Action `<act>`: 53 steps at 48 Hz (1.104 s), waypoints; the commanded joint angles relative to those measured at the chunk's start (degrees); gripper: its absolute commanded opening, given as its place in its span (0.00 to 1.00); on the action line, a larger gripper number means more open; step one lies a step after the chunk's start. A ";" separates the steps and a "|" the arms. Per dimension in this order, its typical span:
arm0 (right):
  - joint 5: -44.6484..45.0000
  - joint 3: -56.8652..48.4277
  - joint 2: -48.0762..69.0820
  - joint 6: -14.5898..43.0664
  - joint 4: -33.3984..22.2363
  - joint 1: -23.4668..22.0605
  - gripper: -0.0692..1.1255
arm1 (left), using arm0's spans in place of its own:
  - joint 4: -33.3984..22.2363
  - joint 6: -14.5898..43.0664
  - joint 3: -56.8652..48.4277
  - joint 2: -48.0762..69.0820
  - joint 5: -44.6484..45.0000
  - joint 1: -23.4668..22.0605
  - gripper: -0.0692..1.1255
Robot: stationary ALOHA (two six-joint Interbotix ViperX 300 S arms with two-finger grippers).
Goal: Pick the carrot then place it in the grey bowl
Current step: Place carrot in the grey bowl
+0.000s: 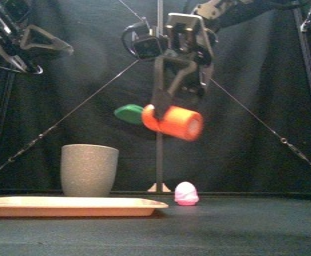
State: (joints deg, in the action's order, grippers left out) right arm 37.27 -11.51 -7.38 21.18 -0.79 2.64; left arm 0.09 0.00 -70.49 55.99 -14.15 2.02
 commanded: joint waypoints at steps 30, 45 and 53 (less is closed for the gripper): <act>5.80 39.99 -19.86 -0.44 -19.16 -13.10 0.31 | -0.09 0.00 0.88 0.79 4.39 -0.09 0.06; 6.42 41.48 -22.06 -0.35 -18.37 -14.77 0.35 | -0.18 0.00 0.70 2.02 5.01 -0.09 0.06; 4.75 41.48 -22.24 -0.35 -17.31 -14.85 0.55 | -0.18 0.00 0.70 2.02 5.10 -0.09 0.06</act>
State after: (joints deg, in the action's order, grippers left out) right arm 43.07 28.39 -31.38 20.65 -18.37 -11.95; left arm -0.09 0.00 -70.58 58.10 -8.88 2.02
